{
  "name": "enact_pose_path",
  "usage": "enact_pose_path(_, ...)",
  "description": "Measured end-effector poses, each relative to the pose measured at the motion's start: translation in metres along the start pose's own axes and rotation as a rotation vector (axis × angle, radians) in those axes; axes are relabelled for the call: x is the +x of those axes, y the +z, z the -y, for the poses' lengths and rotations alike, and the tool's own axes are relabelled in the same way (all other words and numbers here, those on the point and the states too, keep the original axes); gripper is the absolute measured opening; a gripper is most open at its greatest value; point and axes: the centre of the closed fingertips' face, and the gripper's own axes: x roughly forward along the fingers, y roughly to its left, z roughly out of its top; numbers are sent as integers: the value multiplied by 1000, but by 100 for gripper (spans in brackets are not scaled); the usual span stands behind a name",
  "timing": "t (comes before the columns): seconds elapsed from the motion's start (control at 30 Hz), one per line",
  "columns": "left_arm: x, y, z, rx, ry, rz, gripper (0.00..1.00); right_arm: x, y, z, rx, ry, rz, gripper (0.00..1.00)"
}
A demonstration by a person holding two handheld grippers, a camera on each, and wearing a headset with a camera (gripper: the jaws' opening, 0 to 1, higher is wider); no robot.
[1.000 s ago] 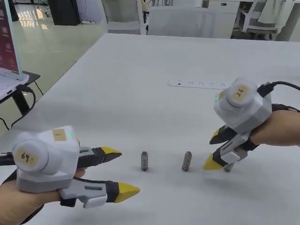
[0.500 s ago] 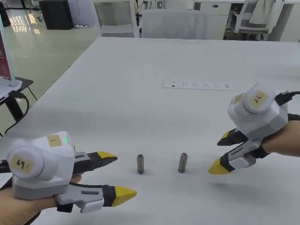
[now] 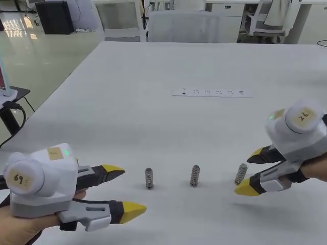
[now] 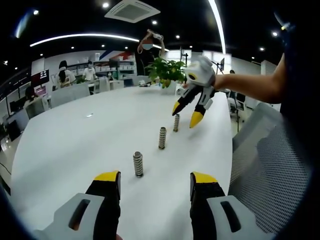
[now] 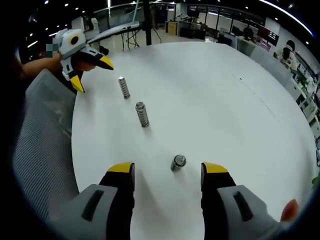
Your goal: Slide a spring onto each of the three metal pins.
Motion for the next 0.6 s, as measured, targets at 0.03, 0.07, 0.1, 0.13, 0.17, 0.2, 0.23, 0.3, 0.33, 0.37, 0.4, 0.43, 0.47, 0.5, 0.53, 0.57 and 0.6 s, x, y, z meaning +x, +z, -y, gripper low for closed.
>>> enact_pose_path(0.03, 0, 0, 0, 0, 0, 0, 51, -1, -1, -1, 9, -3, 9, 52)
enact_pose_path(0.07, 0, 0, 0, -1, 1, 1, 51, -2, -1, -2, 14, -6, 15, 53)
enact_pose_path(0.1, 0, 0, 0, -2, 1, 1, 51, -3, -3, -3, 19, -7, 18, 53)
enact_pose_path(0.13, -1, 0, 1, -3, 2, 1, 51, -3, -4, -4, 22, -8, 19, 53)
enact_pose_path(0.17, -1, 0, 1, -4, 2, 2, 51, -4, -5, -6, 24, -10, 22, 53)
enact_pose_path(0.2, -1, 0, 2, -5, 1, 2, 51, -5, -7, -8, 28, -11, 26, 53)
enact_pose_path(0.23, -1, 0, 2, -5, 1, 2, 51, -5, -8, -9, 30, -11, 29, 53)
enact_pose_path(0.3, -1, 0, 2, -6, 2, 4, 51, -7, -10, -11, 38, -17, 37, 53)
enact_pose_path(0.33, -1, 0, 3, -7, 2, 5, 51, -9, -11, -12, 43, -20, 42, 53)
enact_pose_path(0.37, -1, 0, 3, -7, 2, 5, 51, -10, -12, -12, 47, -23, 47, 53)
enact_pose_path(0.4, -1, 0, 3, -8, 2, 6, 51, -11, -11, -12, 51, -28, 56, 53)
enact_pose_path(0.43, -1, 0, 2, -9, 3, 7, 51, -13, -11, -14, 55, -32, 68, 53)
enact_pose_path(0.47, -1, 0, 2, -9, 4, 8, 51, -14, -10, -14, 59, -37, 78, 54)
enact_pose_path(0.5, -1, 0, 2, -12, 5, 11, 51, -15, -9, -14, 61, -42, 92, 54)
enact_pose_path(0.53, -2, 0, 2, -13, 5, 12, 51, -16, -8, -15, 63, -46, 105, 54)
enact_pose_path(0.57, -2, 0, 2, -13, 6, 13, 51, -17, -8, -16, 69, -47, 115, 54)
enact_pose_path(0.6, -2, 0, 2, -13, 6, 13, 51, -18, -8, -17, 73, -48, 123, 54)
